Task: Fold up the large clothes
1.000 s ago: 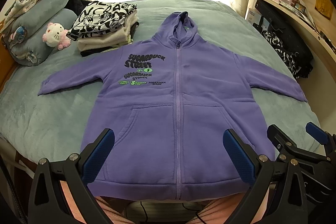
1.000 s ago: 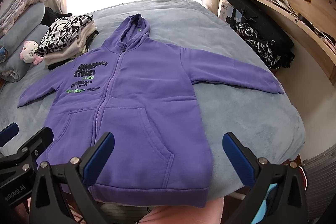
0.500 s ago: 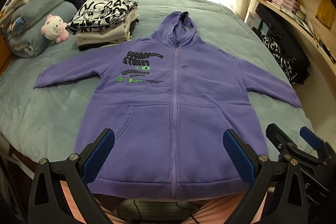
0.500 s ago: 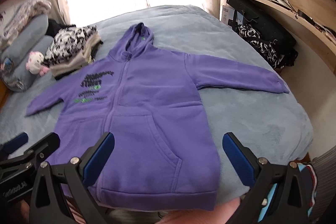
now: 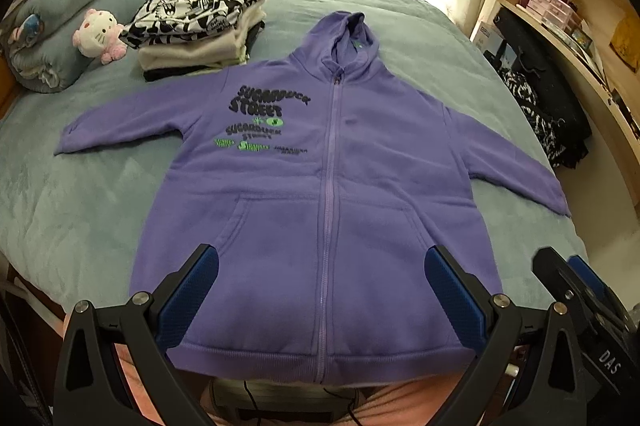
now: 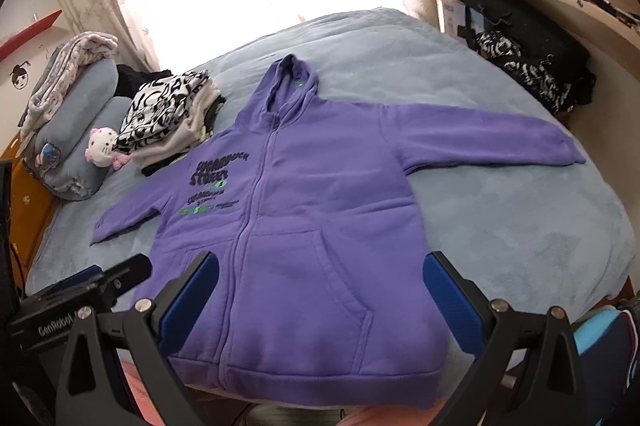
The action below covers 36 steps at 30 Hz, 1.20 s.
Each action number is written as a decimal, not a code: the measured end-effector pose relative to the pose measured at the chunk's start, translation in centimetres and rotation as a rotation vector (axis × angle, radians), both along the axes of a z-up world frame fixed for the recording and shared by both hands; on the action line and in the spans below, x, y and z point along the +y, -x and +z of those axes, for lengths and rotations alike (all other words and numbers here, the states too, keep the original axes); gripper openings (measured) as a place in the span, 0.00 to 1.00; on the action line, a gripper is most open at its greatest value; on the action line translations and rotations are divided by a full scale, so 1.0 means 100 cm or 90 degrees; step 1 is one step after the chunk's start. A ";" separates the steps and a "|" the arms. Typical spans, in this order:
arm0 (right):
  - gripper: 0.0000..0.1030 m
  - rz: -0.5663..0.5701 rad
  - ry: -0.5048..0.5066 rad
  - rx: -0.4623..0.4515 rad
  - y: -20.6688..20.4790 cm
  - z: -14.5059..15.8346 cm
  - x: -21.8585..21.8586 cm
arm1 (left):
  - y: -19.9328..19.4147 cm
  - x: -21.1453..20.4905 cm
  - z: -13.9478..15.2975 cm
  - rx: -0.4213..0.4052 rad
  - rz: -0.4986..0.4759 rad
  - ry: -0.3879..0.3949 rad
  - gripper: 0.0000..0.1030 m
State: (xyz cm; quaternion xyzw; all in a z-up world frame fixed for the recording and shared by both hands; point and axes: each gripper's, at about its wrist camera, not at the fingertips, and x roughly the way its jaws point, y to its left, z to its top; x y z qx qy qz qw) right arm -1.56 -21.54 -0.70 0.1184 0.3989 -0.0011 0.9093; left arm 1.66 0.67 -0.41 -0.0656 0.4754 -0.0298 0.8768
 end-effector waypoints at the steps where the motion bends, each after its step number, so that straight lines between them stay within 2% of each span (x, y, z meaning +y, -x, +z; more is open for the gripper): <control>1: 0.99 -0.007 0.010 -0.004 -0.002 0.003 -0.002 | -0.003 -0.001 0.002 -0.007 0.004 -0.002 0.99; 7: 0.99 -0.034 0.065 -0.032 -0.014 0.027 -0.022 | -0.022 -0.007 0.022 -0.083 -0.012 0.018 0.99; 10: 0.99 -0.043 0.044 -0.064 -0.017 0.041 -0.043 | -0.037 -0.010 0.034 -0.081 -0.023 0.046 0.99; 13: 0.99 -0.081 0.024 -0.105 -0.022 0.054 -0.069 | -0.055 -0.013 0.044 -0.079 -0.024 0.066 0.99; 16: 0.99 -0.124 0.021 -0.144 -0.026 0.064 -0.097 | -0.064 -0.025 0.055 -0.142 -0.017 0.032 0.99; 19: 0.99 -0.169 0.046 -0.145 -0.038 0.065 -0.123 | -0.071 -0.044 0.063 -0.211 -0.028 0.001 0.99; 23: 0.99 -0.208 0.104 -0.113 -0.062 0.052 -0.163 | -0.092 -0.073 0.061 -0.228 -0.033 -0.022 0.99; 26: 0.99 -0.228 0.109 -0.097 -0.076 0.036 -0.191 | -0.110 -0.100 0.052 -0.222 -0.056 -0.038 0.99; 31: 0.99 -0.264 0.060 -0.060 -0.094 0.000 -0.236 | -0.131 -0.146 0.019 -0.219 -0.055 -0.100 0.99; 33: 0.99 -0.305 0.054 -0.033 -0.100 -0.022 -0.253 | -0.140 -0.162 0.002 -0.196 -0.083 -0.095 0.99; 35: 0.98 -0.325 0.020 -0.004 -0.105 -0.046 -0.275 | -0.153 -0.177 -0.018 -0.158 -0.100 -0.084 0.99; 36: 0.94 -0.334 0.005 0.010 -0.106 -0.058 -0.284 | -0.159 -0.182 -0.028 -0.143 -0.105 -0.074 0.99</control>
